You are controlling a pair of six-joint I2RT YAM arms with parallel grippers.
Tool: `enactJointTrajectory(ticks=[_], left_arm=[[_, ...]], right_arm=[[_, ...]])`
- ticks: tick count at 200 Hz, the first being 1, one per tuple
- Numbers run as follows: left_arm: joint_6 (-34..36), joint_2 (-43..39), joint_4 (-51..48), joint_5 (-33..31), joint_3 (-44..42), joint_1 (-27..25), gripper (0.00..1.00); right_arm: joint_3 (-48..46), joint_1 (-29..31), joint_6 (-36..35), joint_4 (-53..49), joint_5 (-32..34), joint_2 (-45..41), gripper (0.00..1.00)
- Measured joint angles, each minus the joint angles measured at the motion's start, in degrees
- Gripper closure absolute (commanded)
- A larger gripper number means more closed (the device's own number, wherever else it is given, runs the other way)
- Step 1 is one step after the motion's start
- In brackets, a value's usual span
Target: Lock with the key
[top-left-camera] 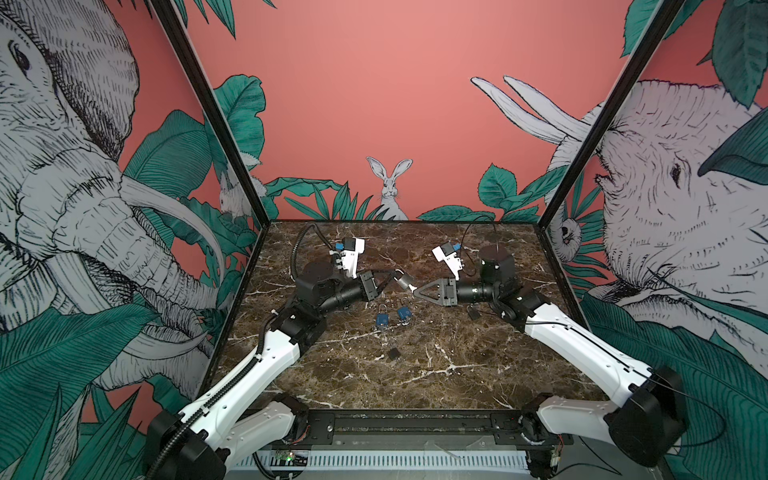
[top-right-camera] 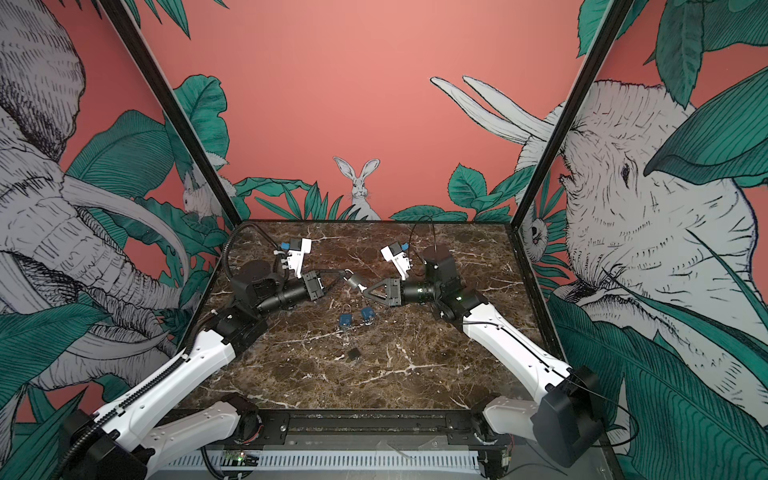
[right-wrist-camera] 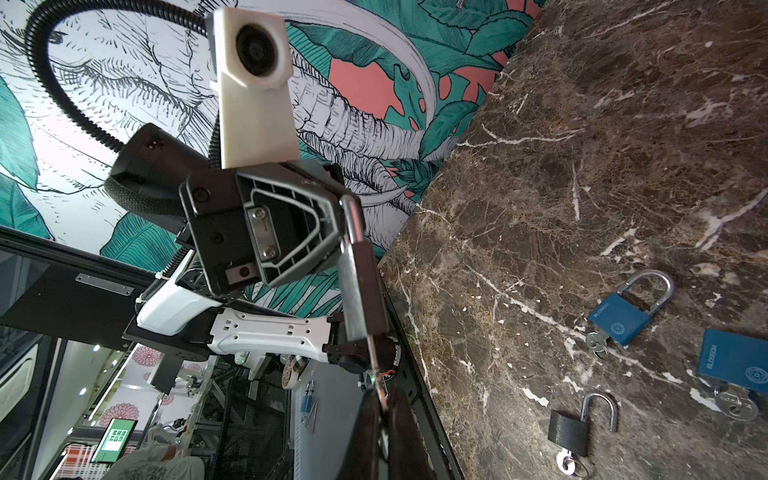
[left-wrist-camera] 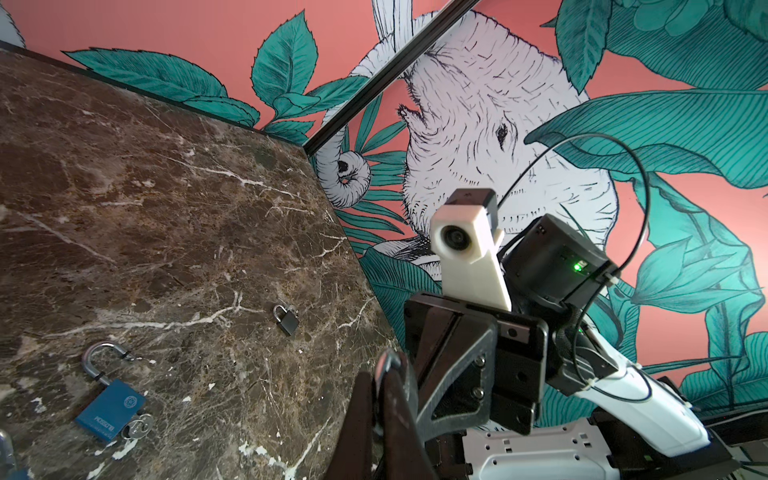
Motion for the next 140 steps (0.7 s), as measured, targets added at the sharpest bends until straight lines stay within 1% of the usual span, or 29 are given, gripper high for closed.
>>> enactJointTrajectory(ticks=[36, 74, 114, 140], left_arm=[[-1.5, -1.3, 4.0, -3.3, 0.0, 3.3, 1.0], [-1.4, -1.2, 3.8, -2.1, 0.5, 3.3, 1.0], [-0.3, 1.8, 0.8, 1.4, 2.5, 3.0, 1.0], [0.6, 3.7, -1.4, 1.9, 2.5, 0.9, 1.0]], right_arm=[[-1.8, -0.5, 0.8, -2.8, -0.1, -0.3, 1.0], [-1.8, -1.6, 0.8, -4.8, 0.9, -1.1, 1.0], [-1.8, -5.4, -0.7, -10.2, 6.3, -4.9, 1.0], [-1.8, -9.0, -1.6, -14.4, 10.3, -8.9, 1.0]])
